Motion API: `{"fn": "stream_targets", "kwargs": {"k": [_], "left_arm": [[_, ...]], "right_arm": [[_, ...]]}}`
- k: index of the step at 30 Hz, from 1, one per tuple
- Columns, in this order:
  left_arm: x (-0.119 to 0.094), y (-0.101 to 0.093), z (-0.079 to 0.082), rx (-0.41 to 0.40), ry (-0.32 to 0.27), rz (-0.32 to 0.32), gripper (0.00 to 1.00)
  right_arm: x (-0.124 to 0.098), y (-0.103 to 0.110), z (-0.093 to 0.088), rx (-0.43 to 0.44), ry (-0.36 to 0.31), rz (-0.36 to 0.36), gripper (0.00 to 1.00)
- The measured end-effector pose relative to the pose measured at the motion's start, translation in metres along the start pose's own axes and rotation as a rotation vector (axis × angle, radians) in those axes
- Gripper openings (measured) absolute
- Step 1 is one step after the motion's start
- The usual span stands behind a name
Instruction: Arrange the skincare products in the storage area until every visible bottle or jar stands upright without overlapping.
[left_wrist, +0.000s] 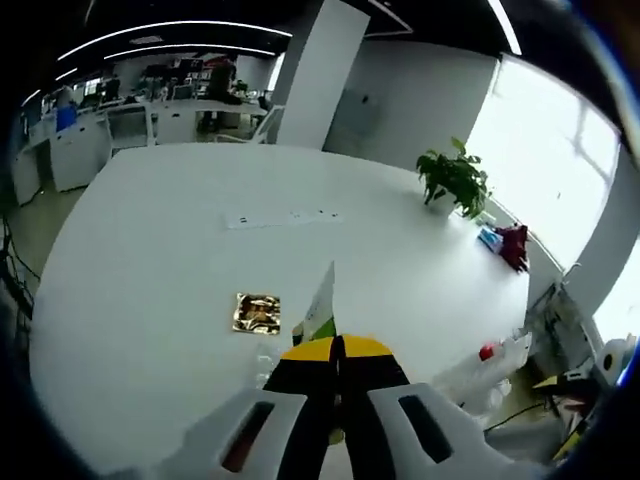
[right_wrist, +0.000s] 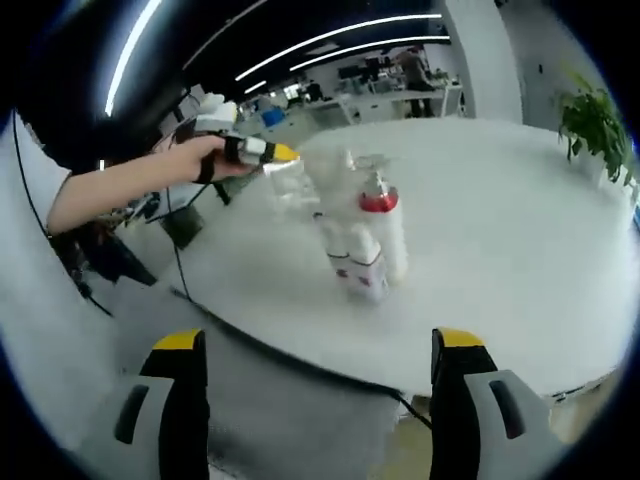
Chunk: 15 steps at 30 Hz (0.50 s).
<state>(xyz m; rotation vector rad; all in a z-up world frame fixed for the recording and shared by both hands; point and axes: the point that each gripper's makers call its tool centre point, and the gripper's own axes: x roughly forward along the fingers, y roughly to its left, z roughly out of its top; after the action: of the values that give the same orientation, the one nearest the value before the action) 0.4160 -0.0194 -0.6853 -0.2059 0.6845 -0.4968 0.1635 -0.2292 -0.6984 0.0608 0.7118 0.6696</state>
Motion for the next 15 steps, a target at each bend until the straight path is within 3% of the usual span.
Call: {"fn": "stream_targets", "kwargs": {"k": [5, 10, 13, 15], "left_arm": [[-0.039, -0.020, -0.016, -0.103, -0.044, -0.025, 0.03], [-0.075, -0.031, -0.018, -0.194, -0.111, -0.046, 0.03], [-0.092, -0.034, -0.020, -0.220, -0.133, -0.054, 0.03], [-0.107, -0.040, -0.020, -0.229, -0.152, -0.059, 0.03]], "right_arm": [[0.008, 0.042, 0.017, -0.072, -0.011, 0.063, 0.91], [0.028, 0.083, 0.036, -0.159, -0.010, 0.123, 0.90], [0.053, 0.114, 0.056, -0.204, -0.035, 0.163, 0.90], [0.070, 0.128, 0.065, -0.250, -0.043, 0.147, 0.89]]}}
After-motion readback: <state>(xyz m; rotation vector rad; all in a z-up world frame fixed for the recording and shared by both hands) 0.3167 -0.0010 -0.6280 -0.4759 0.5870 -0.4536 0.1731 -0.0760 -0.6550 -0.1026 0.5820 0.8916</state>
